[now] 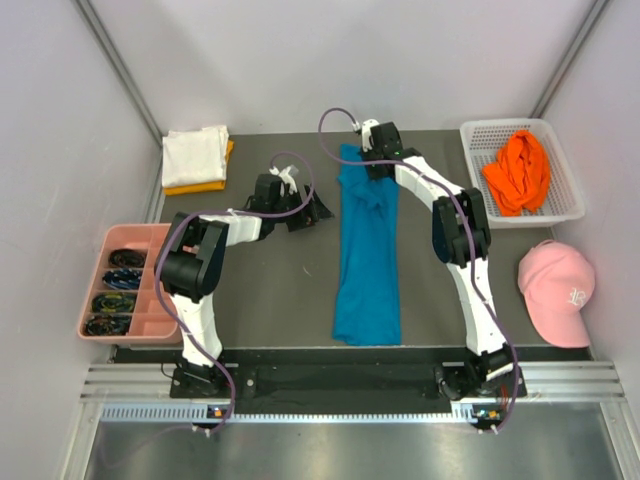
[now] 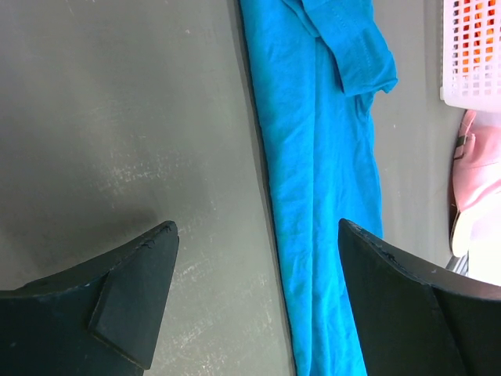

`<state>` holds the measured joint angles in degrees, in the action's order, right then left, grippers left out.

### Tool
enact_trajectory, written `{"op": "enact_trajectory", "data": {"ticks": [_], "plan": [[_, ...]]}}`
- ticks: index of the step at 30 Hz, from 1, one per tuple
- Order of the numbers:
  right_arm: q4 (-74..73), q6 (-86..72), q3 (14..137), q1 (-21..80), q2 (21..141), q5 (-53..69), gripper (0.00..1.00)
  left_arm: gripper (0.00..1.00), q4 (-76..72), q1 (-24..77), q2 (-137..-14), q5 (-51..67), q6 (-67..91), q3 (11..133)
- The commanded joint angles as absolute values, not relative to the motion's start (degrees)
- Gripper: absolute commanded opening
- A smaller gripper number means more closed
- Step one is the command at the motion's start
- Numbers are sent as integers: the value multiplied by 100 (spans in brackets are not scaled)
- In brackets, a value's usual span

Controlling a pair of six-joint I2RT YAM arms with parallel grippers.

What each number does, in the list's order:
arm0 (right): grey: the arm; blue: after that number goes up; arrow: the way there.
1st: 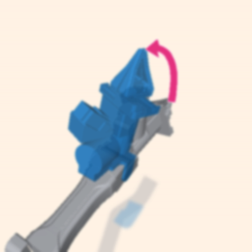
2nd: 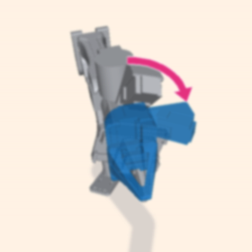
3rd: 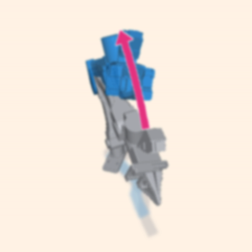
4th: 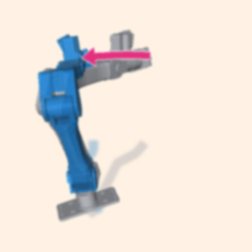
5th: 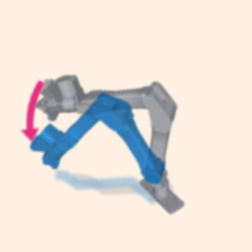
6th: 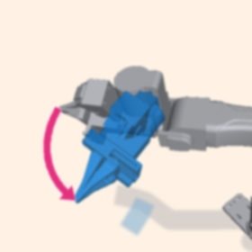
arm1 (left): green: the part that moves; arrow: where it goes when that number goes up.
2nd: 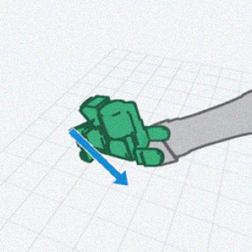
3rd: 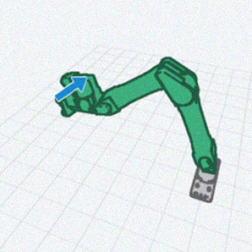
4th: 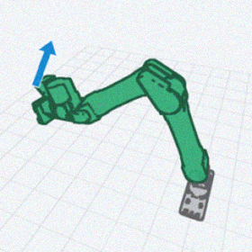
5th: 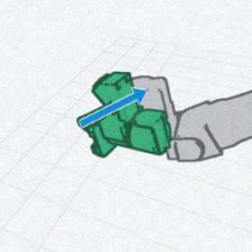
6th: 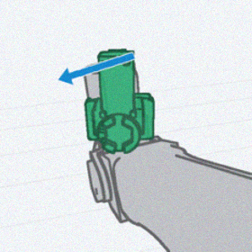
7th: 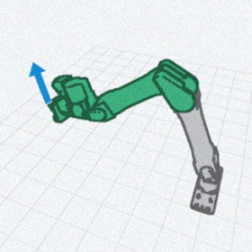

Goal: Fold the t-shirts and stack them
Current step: Grab the bottom of the folded rectangular tshirt with both arms

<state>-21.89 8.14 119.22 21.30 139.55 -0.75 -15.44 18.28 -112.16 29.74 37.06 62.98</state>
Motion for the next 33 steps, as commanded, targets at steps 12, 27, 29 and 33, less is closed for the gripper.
{"op": "enact_trajectory", "data": {"ticks": [12, 27, 29, 33], "plan": [[-1811, 932, 11628, 2030, 13201, -439, 0, 87, -1898, 1828, -11303, 3138, 3744, 6258], [-1767, 940, 11505, 2021, 13061, -527, 0, 87, -1696, 1828, -11347, 3234, 3683, 6337], [-1767, 932, 11496, 2021, 13069, -545, 0, 87, -1705, 1828, -11347, 3234, 3691, 6337], [-1775, 923, 11496, 2013, 13078, -580, 7, 87, -1688, 1828, -11373, 3252, 3691, 6346]]}}
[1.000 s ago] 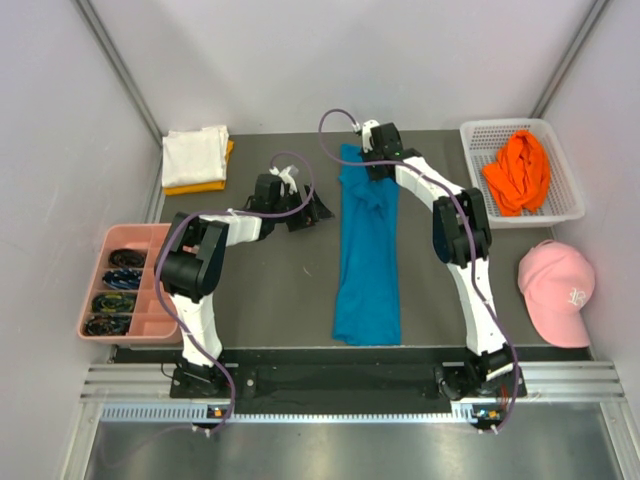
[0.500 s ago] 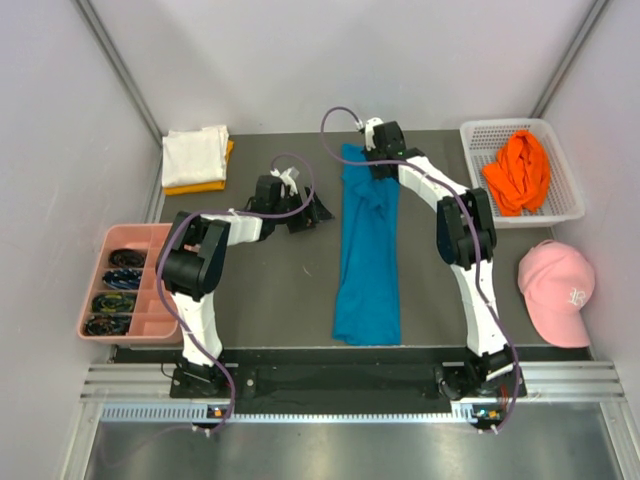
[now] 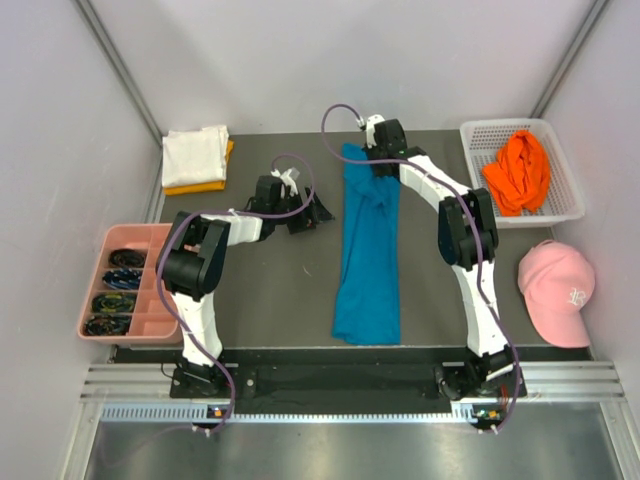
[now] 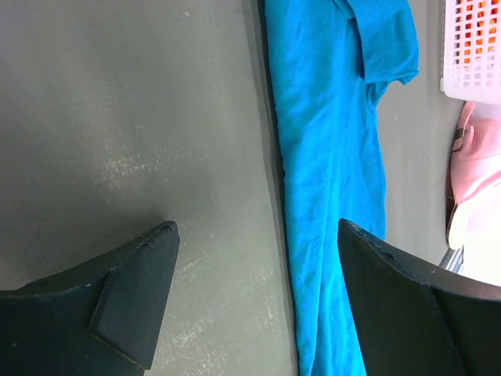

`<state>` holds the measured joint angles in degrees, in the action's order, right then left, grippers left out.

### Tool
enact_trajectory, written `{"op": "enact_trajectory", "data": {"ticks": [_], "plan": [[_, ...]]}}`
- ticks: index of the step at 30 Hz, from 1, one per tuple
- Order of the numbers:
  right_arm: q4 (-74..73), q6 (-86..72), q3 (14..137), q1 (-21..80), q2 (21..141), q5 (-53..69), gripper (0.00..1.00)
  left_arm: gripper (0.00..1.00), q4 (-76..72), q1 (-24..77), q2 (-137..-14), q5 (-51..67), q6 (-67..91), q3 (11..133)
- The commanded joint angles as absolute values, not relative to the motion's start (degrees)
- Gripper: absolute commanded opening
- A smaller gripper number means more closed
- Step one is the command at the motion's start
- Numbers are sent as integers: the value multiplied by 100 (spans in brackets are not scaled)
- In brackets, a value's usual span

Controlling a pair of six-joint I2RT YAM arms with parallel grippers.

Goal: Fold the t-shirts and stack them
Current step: Grab the bottom of the folded rectangular tshirt with both arms

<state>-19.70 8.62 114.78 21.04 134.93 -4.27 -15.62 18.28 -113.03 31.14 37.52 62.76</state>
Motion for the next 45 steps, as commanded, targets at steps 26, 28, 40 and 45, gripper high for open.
{"op": "enact_trajectory", "data": {"ticks": [26, 28, 40, 45], "plan": [[-1705, 809, 11627, 1960, 13245, -519, 31, 86, -1670, 1828, -11408, 3296, 3700, 6390], [-1793, 782, 11847, 1960, 13359, -457, 31, 86, -1652, 1828, -11408, 3287, 3691, 6390], [-1942, 756, 12252, 1960, 13755, -237, 36, 86, -1635, 1828, -11505, 3287, 3683, 6442], [-1881, 765, 12041, 1960, 13755, -255, 36, 86, -1652, 1828, -11549, 3296, 3700, 6451]]}}
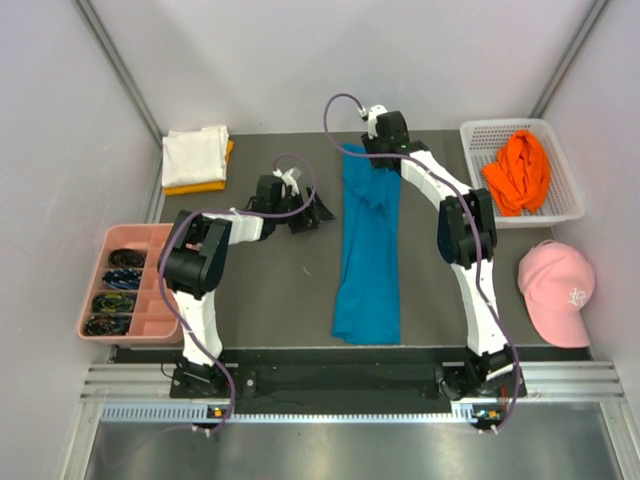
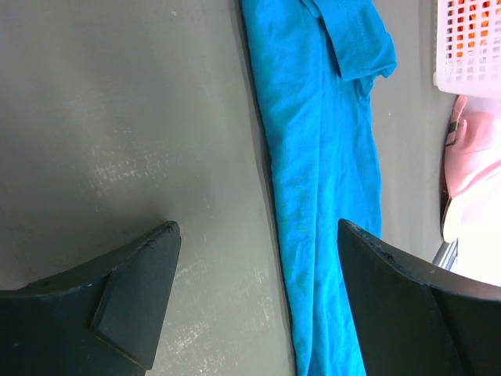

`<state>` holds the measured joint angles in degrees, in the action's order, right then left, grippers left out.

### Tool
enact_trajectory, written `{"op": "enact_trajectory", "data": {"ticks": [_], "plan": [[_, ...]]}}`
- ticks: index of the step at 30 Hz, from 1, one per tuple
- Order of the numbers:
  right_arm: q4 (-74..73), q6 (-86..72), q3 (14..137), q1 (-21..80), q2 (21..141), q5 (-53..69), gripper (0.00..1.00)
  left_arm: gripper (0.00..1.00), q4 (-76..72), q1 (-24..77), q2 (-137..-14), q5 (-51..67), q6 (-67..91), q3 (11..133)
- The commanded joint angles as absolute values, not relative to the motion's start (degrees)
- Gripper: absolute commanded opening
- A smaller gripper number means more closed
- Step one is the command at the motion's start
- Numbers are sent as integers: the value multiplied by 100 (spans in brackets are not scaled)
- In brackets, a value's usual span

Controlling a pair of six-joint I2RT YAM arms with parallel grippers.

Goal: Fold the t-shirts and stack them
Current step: Grab the bottom of the folded rectangular tshirt with both arms

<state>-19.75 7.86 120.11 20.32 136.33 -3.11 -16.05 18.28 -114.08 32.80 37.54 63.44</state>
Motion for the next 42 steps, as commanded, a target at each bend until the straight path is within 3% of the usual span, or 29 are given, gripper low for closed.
{"op": "enact_trajectory", "data": {"ticks": [1, 42], "plan": [[-1863, 765, 12024, 1951, 13764, -255, 36, 86, -1652, 1828, -11549, 3296, 3700, 6451], [-1881, 536, 11795, 1960, 13860, -167, 31, 86, -1740, 1828, -11610, 3366, 3718, 6390]]}}
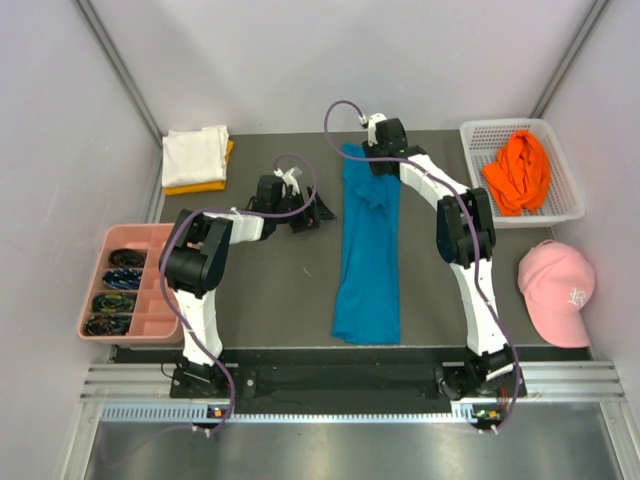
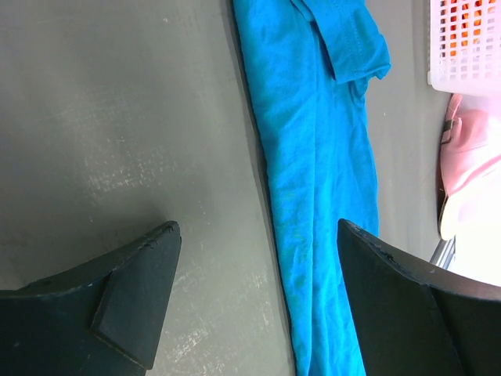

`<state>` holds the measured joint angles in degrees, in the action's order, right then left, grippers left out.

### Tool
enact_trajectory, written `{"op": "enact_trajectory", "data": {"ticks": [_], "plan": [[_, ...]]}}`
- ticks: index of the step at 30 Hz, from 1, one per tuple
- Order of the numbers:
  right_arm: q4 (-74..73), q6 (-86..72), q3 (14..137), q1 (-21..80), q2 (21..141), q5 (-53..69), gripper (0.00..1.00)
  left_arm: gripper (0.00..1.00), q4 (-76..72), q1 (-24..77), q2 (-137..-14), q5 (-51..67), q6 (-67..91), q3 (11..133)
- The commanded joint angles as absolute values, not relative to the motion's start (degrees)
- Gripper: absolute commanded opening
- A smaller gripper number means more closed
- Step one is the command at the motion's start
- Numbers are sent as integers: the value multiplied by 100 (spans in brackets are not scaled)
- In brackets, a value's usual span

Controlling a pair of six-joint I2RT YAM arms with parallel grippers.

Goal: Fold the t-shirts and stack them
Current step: Grab the bottom of the folded rectangular tshirt with both arms

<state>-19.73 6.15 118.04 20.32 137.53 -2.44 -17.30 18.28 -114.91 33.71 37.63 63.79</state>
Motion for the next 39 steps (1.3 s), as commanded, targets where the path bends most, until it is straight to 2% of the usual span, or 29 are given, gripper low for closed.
{"op": "enact_trajectory", "data": {"ticks": [1, 7, 10, 14, 39], "plan": [[-1872, 536, 11804, 1960, 13860, -176, 31, 86, -1740, 1828, -11602, 3358, 3726, 6390], [-1881, 536, 11812, 1960, 13869, -184, 31, 86, -1758, 1828, -11610, 3375, 3735, 6398], [-1863, 545, 11804, 1960, 13860, -184, 25, 86, -1749, 1828, -11602, 3375, 3727, 6407], [-1863, 527, 11795, 1960, 13852, -211, 0, 86, -1749, 1828, -11610, 3384, 3727, 6425], [-1705, 571, 11566, 1942, 13342, -720, 0, 86, -1775, 1828, -11584, 3393, 3753, 6381]]}}
